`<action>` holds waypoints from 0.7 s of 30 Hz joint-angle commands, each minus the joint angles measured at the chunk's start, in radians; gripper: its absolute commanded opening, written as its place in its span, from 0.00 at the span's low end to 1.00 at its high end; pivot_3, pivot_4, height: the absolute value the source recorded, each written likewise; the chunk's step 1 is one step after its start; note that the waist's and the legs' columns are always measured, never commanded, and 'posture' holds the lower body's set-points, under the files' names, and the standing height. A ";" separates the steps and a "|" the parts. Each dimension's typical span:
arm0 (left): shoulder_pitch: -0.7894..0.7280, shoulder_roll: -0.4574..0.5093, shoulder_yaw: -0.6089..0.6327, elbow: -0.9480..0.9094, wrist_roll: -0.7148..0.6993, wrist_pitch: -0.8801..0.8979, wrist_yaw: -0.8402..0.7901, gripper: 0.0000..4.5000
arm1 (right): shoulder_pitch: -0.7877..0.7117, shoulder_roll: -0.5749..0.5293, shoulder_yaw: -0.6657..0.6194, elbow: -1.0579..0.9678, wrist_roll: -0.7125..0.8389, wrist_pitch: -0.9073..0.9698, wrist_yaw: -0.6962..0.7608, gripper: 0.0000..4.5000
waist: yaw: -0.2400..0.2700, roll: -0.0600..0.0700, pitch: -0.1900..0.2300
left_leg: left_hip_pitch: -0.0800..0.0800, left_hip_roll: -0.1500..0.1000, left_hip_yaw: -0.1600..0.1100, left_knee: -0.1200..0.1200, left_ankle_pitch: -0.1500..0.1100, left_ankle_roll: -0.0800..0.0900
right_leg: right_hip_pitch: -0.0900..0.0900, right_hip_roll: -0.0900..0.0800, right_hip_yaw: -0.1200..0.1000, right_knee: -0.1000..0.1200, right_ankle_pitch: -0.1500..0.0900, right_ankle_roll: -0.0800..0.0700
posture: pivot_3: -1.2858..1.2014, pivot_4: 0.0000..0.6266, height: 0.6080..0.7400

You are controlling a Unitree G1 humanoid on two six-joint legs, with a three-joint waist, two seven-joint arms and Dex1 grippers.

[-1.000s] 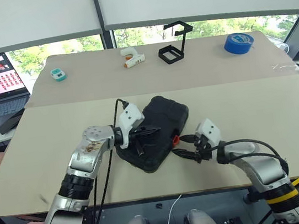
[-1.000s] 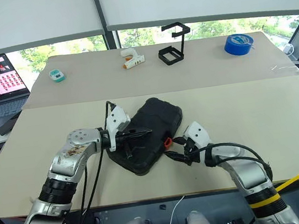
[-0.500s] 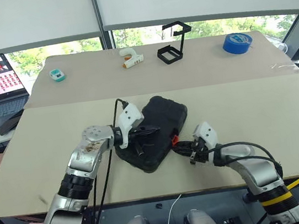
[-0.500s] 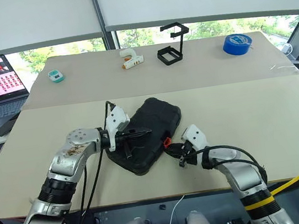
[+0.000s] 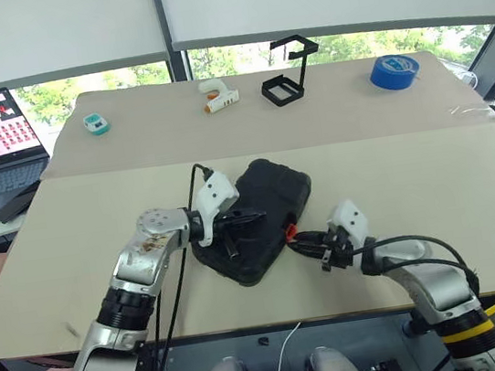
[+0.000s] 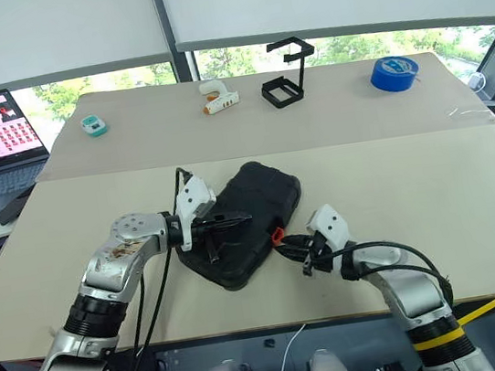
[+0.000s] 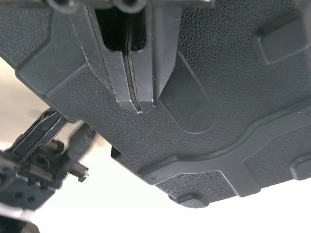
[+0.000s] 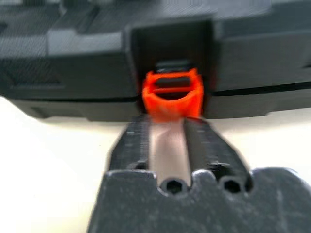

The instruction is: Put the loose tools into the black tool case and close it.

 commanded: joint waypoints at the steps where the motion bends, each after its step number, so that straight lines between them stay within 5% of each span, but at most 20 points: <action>1: 0.066 0.001 -0.093 0.058 0.033 0.062 -0.025 0.00 | -0.014 0.003 -0.015 -0.038 -0.002 -0.042 -0.013 0.56 | 0.000 0.000 -0.001 | 0.000 0.000 0.000 0.000 0.000 0.000 | 0.000 0.000 0.000 0.000 0.000 0.000 | 0.52 0.24 1.00; 15: 0.056 -0.003 -0.093 0.069 0.034 0.060 -0.029 0.00 | -0.042 0.053 0.019 0.022 -0.022 -0.087 -0.010 0.56 | -0.002 0.000 -0.004 | 0.000 0.000 0.000 -0.001 0.000 0.000 | 0.000 0.000 0.000 -0.001 0.000 0.000 | 0.52 0.24 1.00; 21: 0.060 -0.001 -0.092 0.064 0.033 0.063 -0.031 0.00 | -0.042 0.053 0.009 0.013 -0.023 -0.097 -0.003 0.28 | -0.005 0.000 -0.005 | 0.001 0.000 0.000 -0.001 0.000 0.000 | 0.000 0.000 0.000 0.000 0.000 0.000 | 0.52 0.24 1.00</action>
